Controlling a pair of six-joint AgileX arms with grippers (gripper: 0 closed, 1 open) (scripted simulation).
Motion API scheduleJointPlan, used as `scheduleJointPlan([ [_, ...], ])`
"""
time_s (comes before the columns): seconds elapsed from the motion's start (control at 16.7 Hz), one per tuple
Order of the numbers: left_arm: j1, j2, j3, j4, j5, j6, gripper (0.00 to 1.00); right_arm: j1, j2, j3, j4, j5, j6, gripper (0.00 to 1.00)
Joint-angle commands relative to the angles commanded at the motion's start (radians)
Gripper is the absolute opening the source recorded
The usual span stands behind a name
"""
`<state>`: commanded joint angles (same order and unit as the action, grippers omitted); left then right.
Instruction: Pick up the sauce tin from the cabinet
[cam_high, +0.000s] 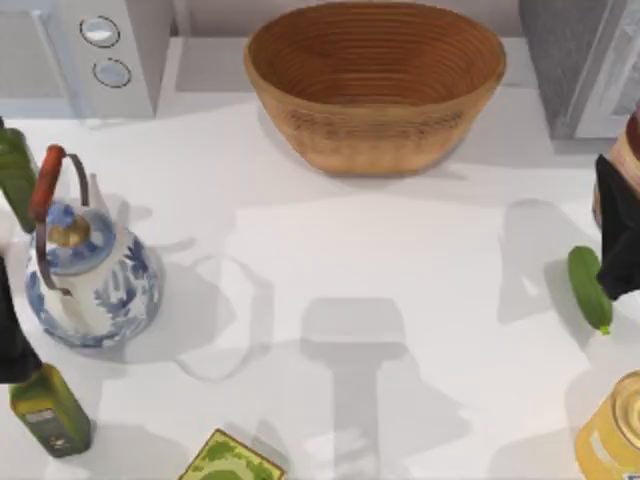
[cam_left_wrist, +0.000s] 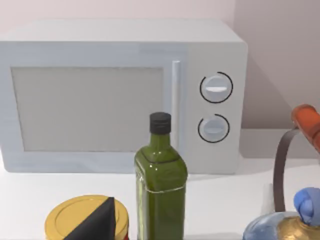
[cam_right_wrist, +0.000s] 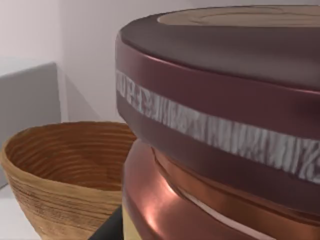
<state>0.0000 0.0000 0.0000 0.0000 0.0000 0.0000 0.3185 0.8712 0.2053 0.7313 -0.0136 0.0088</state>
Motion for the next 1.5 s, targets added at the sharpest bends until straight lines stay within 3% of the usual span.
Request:
scheduleJointPlan([
  [0.42,0.000,0.000,0.000,0.000,0.000,0.000,1.00,0.235,0.735,0.114,0.527,-0.008,0.008,0.00],
  [0.72,0.000,0.000,0.000,0.000,0.000,0.000,1.00,0.353,1.079,0.189,0.802,-0.013,0.008,0.00],
  [0.96,0.000,0.000,0.000,0.000,0.000,0.000,1.00,0.392,1.183,0.220,0.898,-0.015,0.006,0.00],
  [1.5,0.000,0.000,0.000,0.000,0.000,0.000,1.00,0.406,1.197,0.272,0.889,-0.013,0.008,0.00],
])
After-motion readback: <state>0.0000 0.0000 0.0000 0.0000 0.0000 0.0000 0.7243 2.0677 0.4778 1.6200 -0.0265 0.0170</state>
